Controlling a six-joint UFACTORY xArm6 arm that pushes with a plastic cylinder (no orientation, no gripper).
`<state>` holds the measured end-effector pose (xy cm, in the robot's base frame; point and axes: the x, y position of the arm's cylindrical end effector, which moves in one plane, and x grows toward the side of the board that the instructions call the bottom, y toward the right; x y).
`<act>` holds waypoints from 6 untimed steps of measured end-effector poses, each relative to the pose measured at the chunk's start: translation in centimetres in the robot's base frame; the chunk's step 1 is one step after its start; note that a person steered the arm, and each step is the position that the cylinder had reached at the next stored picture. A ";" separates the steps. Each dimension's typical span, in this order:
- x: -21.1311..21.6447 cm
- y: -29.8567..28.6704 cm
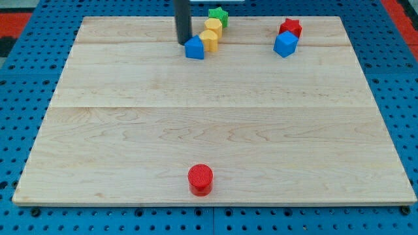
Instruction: Push the blue triangle into the heart
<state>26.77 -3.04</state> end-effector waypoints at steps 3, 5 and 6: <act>0.8 11.0; 12.5 2.1; 8.8 -4.2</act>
